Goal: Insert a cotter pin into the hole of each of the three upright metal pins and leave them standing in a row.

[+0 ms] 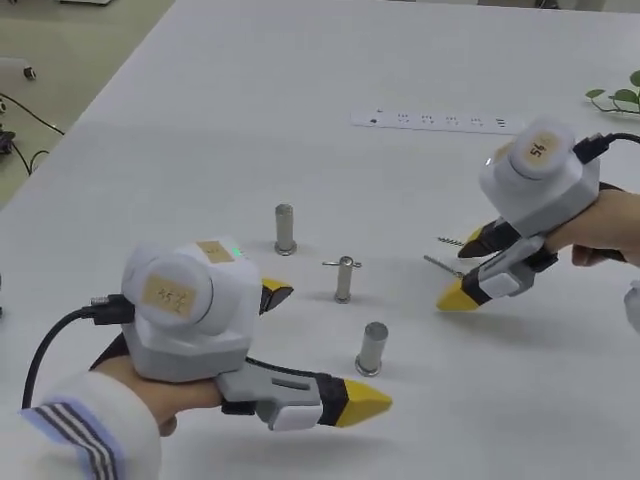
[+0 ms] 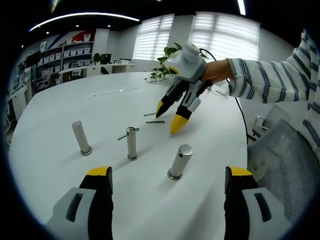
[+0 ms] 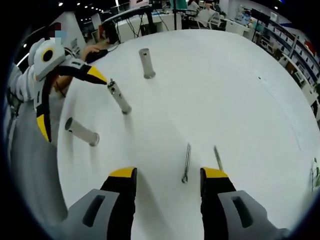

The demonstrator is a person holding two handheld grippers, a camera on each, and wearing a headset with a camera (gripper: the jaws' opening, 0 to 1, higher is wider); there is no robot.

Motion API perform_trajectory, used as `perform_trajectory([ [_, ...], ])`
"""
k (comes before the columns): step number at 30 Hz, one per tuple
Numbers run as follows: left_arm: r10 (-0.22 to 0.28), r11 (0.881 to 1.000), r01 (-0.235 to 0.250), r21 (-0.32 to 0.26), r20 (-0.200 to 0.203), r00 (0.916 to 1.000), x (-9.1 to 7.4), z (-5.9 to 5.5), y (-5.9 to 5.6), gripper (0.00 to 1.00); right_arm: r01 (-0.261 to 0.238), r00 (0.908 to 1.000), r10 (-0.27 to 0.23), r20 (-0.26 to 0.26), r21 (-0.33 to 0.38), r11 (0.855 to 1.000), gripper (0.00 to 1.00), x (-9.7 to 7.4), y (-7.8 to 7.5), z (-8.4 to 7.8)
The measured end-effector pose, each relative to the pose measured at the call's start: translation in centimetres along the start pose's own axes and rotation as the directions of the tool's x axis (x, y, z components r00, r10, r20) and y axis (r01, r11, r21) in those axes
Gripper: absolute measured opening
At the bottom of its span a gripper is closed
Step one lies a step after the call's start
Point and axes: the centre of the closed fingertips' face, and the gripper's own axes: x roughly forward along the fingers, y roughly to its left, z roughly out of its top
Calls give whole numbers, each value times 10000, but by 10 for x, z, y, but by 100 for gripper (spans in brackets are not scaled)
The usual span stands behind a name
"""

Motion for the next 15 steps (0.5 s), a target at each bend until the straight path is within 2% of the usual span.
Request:
perform_trajectory([
  [5,97,9998,-99,-188,-85,9999,-1,-2,3,92,-86,10000,87,-27,115,9999,46,4,-1,1],
  [11,74,9997,-75,-225,-54,10000,-2,-1,4,86,97,9998,-94,-198,166,9998,38,3,-8,1],
  [15,-35,9991,30,-423,-126,9999,-1,-2,2,87,514,9978,-522,-409,-196,9985,29,3,-15,-1],
])
